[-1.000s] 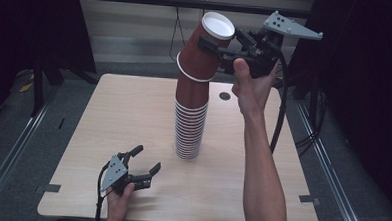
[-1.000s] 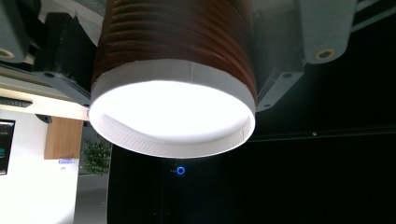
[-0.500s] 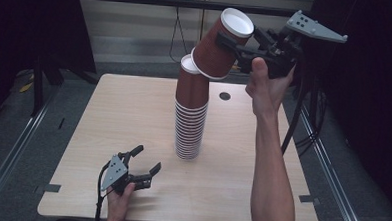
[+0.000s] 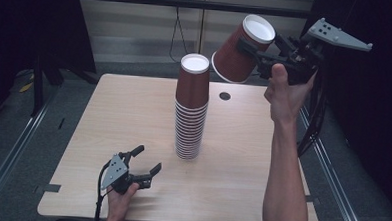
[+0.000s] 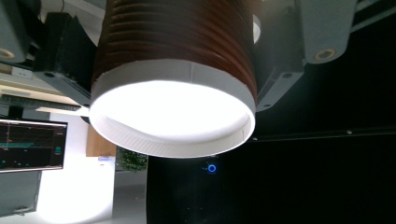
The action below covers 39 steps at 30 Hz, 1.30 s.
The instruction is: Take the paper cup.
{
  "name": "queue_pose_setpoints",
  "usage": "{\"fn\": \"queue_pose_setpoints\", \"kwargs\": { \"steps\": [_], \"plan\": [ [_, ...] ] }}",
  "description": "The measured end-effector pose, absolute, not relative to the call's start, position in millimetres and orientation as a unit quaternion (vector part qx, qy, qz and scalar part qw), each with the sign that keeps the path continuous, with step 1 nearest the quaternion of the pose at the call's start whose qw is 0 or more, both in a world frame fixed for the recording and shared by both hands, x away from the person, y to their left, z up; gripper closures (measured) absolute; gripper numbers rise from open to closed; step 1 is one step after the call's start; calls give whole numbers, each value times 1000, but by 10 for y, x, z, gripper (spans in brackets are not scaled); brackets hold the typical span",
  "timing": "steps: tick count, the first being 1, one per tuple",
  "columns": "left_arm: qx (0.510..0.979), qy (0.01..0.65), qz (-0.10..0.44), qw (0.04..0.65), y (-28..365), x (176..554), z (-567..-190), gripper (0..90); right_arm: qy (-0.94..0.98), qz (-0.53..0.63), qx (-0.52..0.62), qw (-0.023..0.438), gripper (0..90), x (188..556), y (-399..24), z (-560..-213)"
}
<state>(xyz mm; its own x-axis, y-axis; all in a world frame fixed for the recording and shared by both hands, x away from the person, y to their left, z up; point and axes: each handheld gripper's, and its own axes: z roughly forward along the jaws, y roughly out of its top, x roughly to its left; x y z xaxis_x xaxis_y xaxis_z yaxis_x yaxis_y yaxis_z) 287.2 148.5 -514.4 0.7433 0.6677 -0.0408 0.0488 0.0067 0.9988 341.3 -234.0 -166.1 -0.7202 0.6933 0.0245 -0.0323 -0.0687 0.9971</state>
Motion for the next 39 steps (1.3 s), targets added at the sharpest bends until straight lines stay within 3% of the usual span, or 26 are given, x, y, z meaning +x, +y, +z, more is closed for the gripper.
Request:
{"fn": "queue_pose_setpoints", "kwargs": {
  "steps": [20, 39],
  "plan": [
    [691, 231, 213, 651, 1453, 2963, -4766, 196, 648, 648, 291, 275, 239, 3293, -2580, -1971],
    [707, 197, 193, 651, 1369, 3005, -4485, 179, 656, 640, 318, 245, 239, 3052, -2658, -2745]
  ]
}}
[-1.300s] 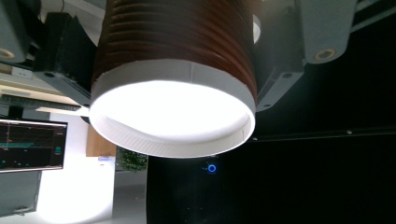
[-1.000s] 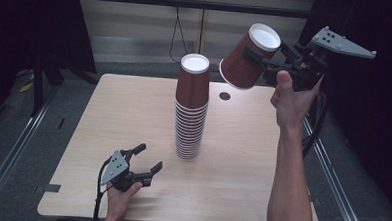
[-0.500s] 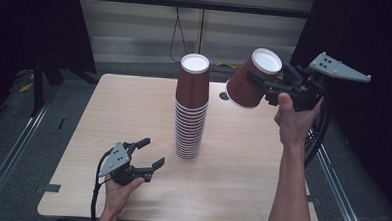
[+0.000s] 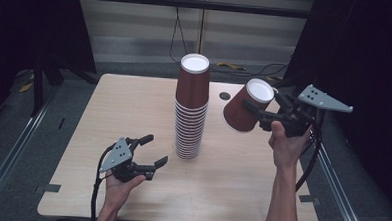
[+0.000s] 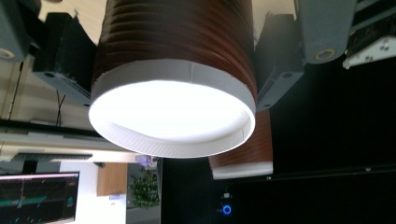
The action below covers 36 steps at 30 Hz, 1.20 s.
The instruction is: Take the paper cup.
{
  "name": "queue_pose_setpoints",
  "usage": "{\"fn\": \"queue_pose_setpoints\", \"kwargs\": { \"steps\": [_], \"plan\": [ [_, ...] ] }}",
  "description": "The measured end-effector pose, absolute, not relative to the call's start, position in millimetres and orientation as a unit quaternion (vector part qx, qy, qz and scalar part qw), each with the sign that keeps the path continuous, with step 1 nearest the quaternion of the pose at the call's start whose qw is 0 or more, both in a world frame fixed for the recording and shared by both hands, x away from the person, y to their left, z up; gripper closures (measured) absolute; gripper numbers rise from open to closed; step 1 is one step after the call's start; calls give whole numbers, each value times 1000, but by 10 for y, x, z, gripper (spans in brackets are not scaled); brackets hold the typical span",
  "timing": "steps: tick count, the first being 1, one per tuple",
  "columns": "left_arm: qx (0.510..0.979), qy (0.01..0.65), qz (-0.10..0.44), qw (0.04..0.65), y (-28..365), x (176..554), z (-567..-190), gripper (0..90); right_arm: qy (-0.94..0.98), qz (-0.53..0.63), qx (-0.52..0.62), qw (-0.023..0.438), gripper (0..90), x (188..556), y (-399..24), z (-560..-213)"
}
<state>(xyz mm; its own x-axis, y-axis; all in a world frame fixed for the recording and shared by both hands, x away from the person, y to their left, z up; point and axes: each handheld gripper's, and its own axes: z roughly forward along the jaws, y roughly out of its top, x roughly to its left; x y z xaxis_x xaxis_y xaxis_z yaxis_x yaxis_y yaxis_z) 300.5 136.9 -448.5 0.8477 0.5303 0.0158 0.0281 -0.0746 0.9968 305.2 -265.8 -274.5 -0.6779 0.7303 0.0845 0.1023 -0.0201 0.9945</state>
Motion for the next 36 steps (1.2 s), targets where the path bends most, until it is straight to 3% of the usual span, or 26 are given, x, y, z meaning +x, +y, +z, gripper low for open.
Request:
{"fn": "queue_pose_setpoints", "kwargs": {
  "steps": [9, 36],
  "plan": [
    [709, 180, 182, 657, 1263, 2971, -4403, 158, 674, 627, 324, 217, 240, 2965, -2522, -3190],
    [740, 137, 128, 646, 908, 2901, -4554, 157, 705, 622, 307, 148, 240, 2857, -2182, -3880]
  ]
}}
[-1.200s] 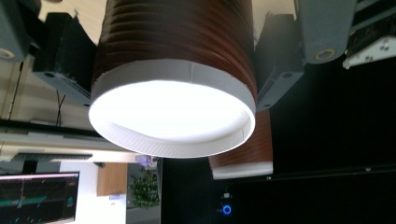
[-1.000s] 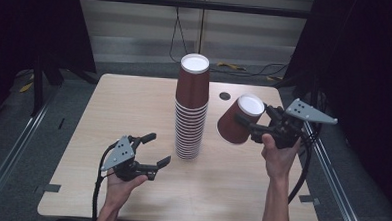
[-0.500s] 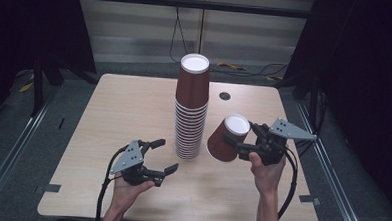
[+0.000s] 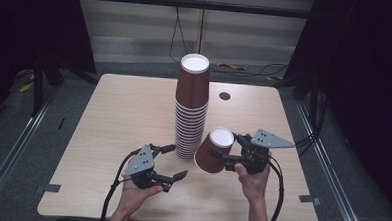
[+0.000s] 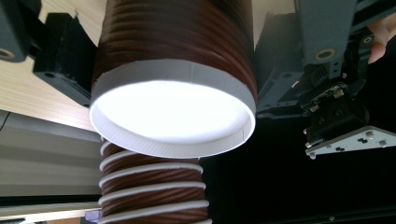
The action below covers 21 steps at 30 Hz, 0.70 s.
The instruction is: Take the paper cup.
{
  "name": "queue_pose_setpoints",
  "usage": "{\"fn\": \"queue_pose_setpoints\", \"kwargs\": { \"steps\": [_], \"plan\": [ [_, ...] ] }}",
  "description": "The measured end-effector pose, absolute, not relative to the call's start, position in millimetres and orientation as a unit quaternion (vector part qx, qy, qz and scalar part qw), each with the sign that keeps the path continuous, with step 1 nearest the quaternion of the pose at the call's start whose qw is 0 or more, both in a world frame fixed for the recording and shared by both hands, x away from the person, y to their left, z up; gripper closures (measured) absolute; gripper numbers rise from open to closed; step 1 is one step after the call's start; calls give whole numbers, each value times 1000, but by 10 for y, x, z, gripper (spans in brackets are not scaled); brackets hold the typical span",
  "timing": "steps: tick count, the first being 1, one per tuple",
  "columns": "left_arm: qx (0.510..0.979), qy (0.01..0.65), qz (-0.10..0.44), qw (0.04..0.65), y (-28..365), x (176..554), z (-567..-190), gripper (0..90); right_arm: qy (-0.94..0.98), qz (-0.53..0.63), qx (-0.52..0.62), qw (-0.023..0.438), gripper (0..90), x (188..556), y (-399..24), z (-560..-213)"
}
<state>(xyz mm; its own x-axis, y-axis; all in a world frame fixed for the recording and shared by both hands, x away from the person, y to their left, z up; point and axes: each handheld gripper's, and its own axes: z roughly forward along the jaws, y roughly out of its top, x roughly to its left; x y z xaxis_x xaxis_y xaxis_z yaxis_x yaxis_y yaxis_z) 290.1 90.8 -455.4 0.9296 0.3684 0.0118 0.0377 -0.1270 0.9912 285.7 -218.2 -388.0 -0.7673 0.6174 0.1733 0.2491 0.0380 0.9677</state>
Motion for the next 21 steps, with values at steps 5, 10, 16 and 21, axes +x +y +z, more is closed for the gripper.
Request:
{"fn": "queue_pose_setpoints", "kwargs": {
  "steps": [5, 10, 16, 21],
  "plan": [
    [743, 131, 117, 646, 864, 2908, -4569, 157, 707, 625, 303, 134, 240, 2842, -2161, -3955],
    [745, 120, 110, 647, 800, 2910, -4584, 157, 709, 626, 300, 123, 241, 2839, -2086, -4037],
    [748, 116, 100, 645, 731, 2922, -4633, 156, 708, 633, 294, 110, 242, 2849, -2040, -4110],
    [753, 112, 96, 642, 690, 2931, -4656, 155, 711, 632, 289, 102, 242, 2852, -1976, -4137]
  ]
}}
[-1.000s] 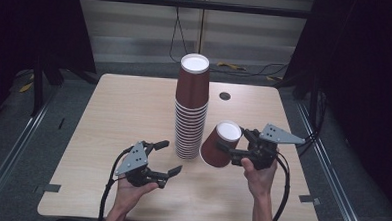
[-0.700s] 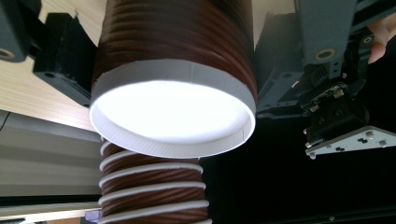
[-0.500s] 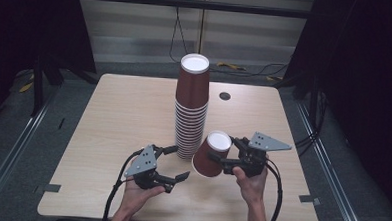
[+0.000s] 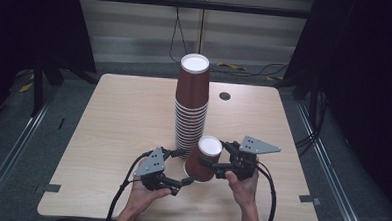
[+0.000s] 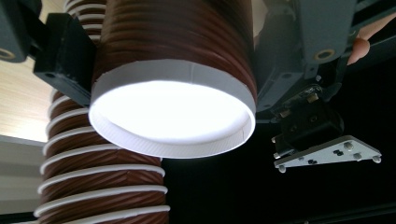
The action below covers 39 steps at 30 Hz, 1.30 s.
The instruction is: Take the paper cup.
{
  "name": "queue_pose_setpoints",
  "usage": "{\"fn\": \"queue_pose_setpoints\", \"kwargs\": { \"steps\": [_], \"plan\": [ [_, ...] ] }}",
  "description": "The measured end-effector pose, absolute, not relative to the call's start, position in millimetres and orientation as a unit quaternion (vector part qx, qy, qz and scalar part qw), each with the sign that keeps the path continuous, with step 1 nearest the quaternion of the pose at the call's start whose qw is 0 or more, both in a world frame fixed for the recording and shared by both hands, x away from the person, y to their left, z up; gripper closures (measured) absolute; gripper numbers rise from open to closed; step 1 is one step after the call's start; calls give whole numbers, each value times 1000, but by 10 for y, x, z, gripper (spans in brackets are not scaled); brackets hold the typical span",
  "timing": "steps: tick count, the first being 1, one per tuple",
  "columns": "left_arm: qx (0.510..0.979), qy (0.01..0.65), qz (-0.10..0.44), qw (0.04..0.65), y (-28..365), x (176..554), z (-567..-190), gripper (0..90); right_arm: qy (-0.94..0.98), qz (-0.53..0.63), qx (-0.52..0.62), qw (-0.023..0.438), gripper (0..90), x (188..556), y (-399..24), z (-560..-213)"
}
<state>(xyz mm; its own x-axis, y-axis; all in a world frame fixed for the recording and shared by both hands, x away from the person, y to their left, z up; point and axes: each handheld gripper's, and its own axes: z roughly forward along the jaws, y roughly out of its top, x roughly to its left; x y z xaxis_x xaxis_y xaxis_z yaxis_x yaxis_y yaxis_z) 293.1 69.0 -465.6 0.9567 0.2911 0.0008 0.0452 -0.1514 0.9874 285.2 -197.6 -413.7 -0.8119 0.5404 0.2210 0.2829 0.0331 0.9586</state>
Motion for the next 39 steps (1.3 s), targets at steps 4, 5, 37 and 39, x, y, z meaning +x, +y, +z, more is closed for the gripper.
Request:
{"fn": "queue_pose_setpoints", "kwargs": {
  "steps": [4, 5, 37, 39],
  "plan": [
    [752, 116, 94, 642, 674, 2947, -4675, 154, 713, 633, 286, 100, 242, 2865, -1957, -4145],
    [755, 114, 94, 639, 676, 2952, -4675, 154, 713, 633, 286, 100, 242, 2865, -1957, -4145],
    [752, 112, 72, 645, 516, 3040, -4742, 93, 712, 644, 268, 80, 241, 2885, -1757, -4155],
    [750, 110, 70, 648, 513, 3037, -4747, 100, 713, 642, 268, 82, 241, 2883, -1763, -4155]
  ]
}}
